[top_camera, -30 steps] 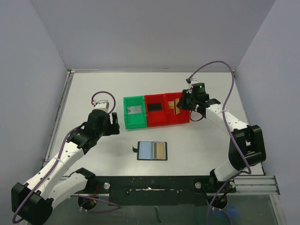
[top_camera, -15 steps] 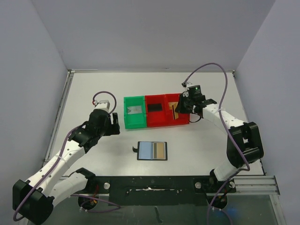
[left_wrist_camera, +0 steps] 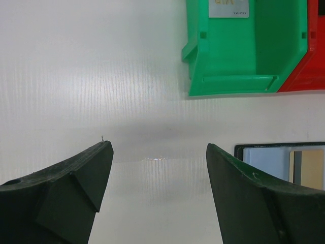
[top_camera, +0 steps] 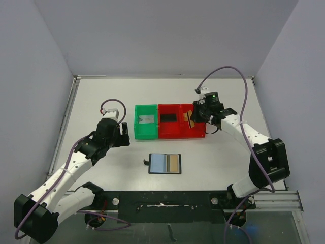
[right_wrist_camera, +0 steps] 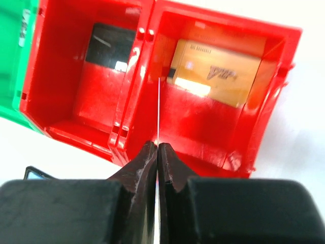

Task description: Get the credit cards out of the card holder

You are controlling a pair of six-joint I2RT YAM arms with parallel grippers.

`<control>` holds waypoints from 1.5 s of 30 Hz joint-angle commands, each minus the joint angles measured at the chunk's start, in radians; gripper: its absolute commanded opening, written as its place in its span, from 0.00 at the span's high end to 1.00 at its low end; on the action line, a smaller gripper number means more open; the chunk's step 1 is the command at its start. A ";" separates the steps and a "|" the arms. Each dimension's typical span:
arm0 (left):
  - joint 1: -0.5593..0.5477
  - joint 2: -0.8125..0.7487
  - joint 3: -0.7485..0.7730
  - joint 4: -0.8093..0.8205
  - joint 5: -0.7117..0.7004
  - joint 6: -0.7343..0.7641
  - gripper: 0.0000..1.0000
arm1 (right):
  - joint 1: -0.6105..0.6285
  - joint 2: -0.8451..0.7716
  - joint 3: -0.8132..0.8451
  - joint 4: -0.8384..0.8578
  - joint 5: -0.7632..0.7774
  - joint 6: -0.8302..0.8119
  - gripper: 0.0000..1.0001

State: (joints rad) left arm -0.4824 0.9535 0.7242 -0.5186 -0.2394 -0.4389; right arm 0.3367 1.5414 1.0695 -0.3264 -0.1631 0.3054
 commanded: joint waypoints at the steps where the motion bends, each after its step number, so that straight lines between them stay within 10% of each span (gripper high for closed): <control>1: 0.005 -0.005 0.016 0.062 0.001 0.016 0.27 | 0.009 -0.104 -0.021 0.170 0.037 -0.199 1.00; 7: 0.008 -0.008 0.015 0.066 0.006 0.018 0.27 | 0.034 -0.149 -0.138 0.329 -0.054 -0.686 1.00; 18: 0.013 -0.005 0.014 0.071 0.012 0.023 0.27 | 0.011 -0.049 -0.104 0.314 -0.052 -1.059 1.00; 45: 0.042 0.010 0.015 0.076 0.033 0.029 0.27 | 0.001 0.205 0.027 0.272 -0.028 -1.427 1.00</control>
State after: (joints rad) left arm -0.4511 0.9634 0.7242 -0.5072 -0.2253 -0.4313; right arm 0.3420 1.7275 1.0458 -0.1234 -0.2085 -1.0786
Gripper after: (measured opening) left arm 0.728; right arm 0.026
